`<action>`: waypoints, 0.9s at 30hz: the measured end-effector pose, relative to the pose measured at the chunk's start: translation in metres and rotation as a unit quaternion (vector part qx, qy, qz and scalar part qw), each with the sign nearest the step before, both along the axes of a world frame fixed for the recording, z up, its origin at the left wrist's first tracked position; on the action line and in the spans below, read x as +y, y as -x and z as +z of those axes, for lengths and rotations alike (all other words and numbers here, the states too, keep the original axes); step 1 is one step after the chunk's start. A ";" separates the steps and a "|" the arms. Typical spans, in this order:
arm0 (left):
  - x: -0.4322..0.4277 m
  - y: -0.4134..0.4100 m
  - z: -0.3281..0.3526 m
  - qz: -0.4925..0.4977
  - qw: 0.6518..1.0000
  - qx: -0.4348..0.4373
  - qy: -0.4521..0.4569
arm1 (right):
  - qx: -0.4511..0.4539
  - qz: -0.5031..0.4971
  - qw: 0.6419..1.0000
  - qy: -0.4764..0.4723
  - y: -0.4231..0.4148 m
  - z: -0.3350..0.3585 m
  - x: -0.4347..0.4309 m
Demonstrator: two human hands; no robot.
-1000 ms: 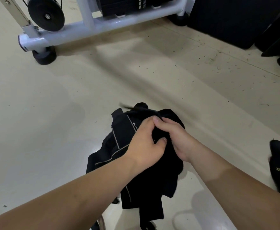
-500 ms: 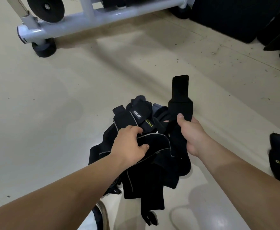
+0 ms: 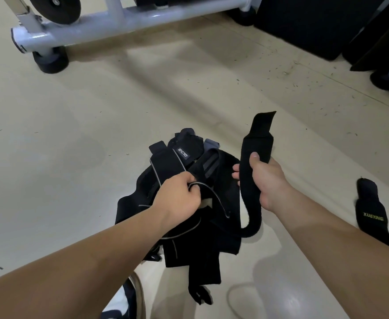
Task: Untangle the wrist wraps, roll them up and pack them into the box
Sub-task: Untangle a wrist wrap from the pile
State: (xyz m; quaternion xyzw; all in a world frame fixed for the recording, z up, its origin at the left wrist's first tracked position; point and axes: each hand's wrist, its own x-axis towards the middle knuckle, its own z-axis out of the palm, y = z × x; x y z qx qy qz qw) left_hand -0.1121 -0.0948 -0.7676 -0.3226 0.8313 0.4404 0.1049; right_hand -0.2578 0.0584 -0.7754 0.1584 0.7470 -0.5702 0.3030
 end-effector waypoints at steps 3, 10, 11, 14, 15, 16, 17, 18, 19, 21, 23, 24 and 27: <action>-0.003 -0.001 0.003 0.095 0.992 0.009 -0.085 | -0.020 0.018 1.000 0.006 -0.002 -0.002 0.009; -0.011 0.013 0.007 0.291 0.943 0.044 -0.159 | 0.037 0.084 0.994 -0.058 -0.007 -0.010 0.014; -0.011 0.013 0.007 0.272 0.949 0.038 -0.153 | 0.036 0.087 0.994 -0.057 -0.007 -0.011 0.013; -0.009 0.009 0.005 0.239 0.956 0.027 -0.167 | -0.012 0.078 0.996 -0.036 -0.008 -0.010 0.009; -0.009 0.006 0.004 0.206 0.963 0.010 -0.173 | -0.022 0.071 0.997 -0.029 -0.008 -0.011 0.008; -0.009 0.002 0.000 0.151 0.973 -0.016 -0.172 | -0.025 0.064 0.997 -0.025 -0.009 -0.012 0.007; -0.010 -0.002 -0.003 0.088 0.982 -0.051 -0.159 | -0.022 0.059 0.998 -0.024 -0.010 -0.013 0.007; -0.011 -0.005 -0.008 0.029 0.988 -0.084 -0.129 | -0.013 0.054 0.998 -0.029 -0.011 -0.015 0.006; -0.012 -0.007 -0.013 -0.020 0.991 -0.107 -0.079 | -0.006 0.048 0.998 -0.034 -0.012 -0.018 0.007; -0.015 -0.006 -0.019 -0.076 0.991 -0.102 0.046 | -0.007 0.047 0.998 -0.046 -0.015 -0.023 0.009; -0.012 -0.001 -0.014 -0.097 0.984 -0.044 0.140 | -0.026 0.044 0.997 -0.054 -0.018 -0.025 0.010; -0.010 0.004 -0.013 -0.103 0.983 -0.017 0.153 | -0.042 0.043 0.997 -0.049 -0.018 -0.023 0.011; 0.002 0.019 -0.015 -0.093 0.994 -0.016 0.061 | -0.105 0.035 0.993 -0.033 -0.012 -0.030 0.019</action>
